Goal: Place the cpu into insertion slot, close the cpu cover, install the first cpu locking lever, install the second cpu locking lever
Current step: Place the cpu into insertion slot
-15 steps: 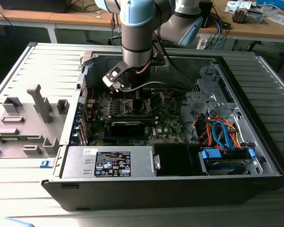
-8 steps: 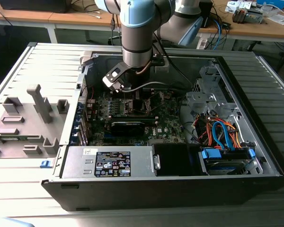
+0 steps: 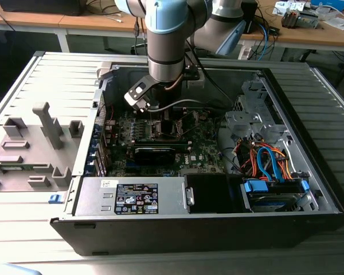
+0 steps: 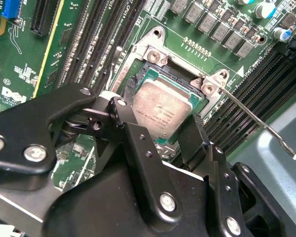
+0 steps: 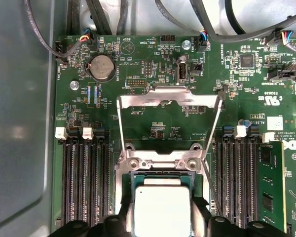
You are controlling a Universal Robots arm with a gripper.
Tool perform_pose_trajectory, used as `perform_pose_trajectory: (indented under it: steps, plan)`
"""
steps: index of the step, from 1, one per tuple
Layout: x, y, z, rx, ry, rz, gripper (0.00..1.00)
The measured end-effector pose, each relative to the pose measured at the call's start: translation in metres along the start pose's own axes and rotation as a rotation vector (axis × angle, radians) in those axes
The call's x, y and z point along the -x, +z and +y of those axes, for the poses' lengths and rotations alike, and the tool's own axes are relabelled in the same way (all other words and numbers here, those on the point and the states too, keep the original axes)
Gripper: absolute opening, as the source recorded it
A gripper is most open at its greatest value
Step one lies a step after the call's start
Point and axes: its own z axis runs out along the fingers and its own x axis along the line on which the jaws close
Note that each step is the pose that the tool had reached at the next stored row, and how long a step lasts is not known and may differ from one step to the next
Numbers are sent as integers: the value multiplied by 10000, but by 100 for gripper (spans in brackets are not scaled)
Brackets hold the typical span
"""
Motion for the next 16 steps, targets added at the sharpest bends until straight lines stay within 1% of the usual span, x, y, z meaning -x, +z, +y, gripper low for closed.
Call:
perform_pose_trajectory:
  steps: [1,5,8,11,12,13,14,15,16]
  plan:
    - [1,-1,0,-1,0,-2,62]
    - [1,-7,-1,-3,0,-7,62]
    - [2,-57,2,-2,0,-7,62]
    - [2,-60,2,-1,0,-6,62]
    - [2,-61,6,-5,-1,-66,62]
    - [3,-59,12,-9,-6,-157,62]
    - [2,-56,17,-13,-9,-250,62]
    - [-1,-54,22,-15,-14,-370,62]
    - [-1,-54,23,-14,-17,-383,62]
